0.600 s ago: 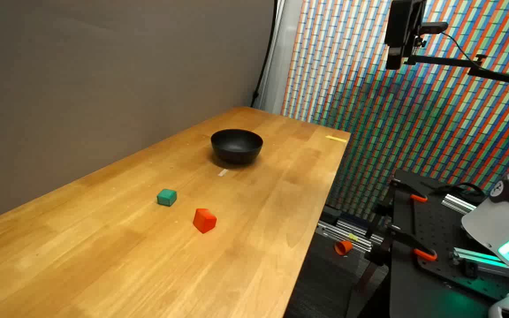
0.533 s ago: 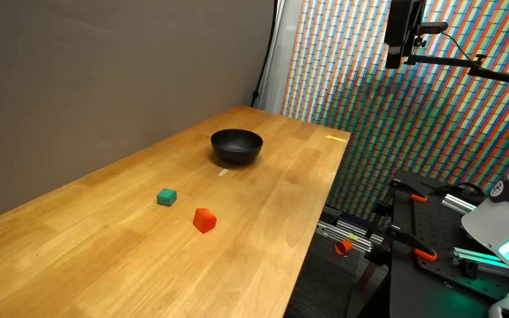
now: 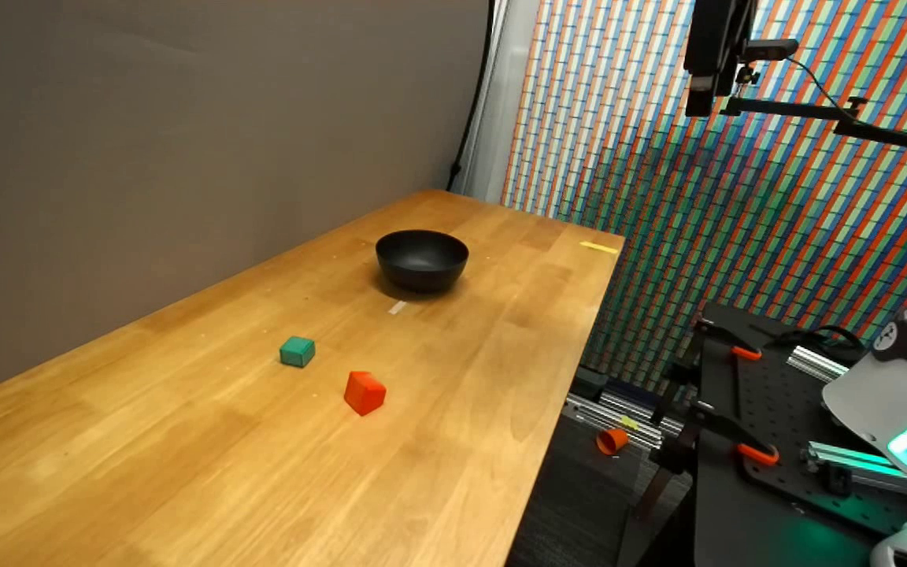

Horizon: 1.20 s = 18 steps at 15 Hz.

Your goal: Put the blocks in the bowl

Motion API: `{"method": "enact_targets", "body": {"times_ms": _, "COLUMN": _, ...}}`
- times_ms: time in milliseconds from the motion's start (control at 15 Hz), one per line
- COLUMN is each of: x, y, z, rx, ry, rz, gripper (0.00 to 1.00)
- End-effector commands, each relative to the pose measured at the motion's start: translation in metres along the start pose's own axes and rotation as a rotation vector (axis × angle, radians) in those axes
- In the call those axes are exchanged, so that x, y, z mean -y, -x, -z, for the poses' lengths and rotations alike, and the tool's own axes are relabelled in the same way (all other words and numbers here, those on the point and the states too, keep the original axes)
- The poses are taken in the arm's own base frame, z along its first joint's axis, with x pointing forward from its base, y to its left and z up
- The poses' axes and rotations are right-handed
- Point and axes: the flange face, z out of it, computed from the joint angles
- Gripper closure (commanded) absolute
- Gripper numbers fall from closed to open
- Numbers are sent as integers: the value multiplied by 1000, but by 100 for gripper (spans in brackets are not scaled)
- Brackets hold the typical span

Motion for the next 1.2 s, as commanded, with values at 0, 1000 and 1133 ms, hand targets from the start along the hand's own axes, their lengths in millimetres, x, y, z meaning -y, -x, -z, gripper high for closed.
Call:
{"method": "enact_targets", "body": {"times_ms": 0, "x": 0, "y": 0, "z": 0, "rx": 1, "ry": 0, "rz": 0, "gripper": 0}}
{"method": "enact_targets", "body": {"times_ms": 1000, "x": 195, "y": -178, "z": -147, "rx": 8, "ry": -91, "rz": 58, "gripper": 0}}
{"method": "enact_targets", "body": {"times_ms": 1133, "x": 221, "y": -205, "z": -161, "rx": -10, "ry": -92, "rz": 53, "gripper": 0}}
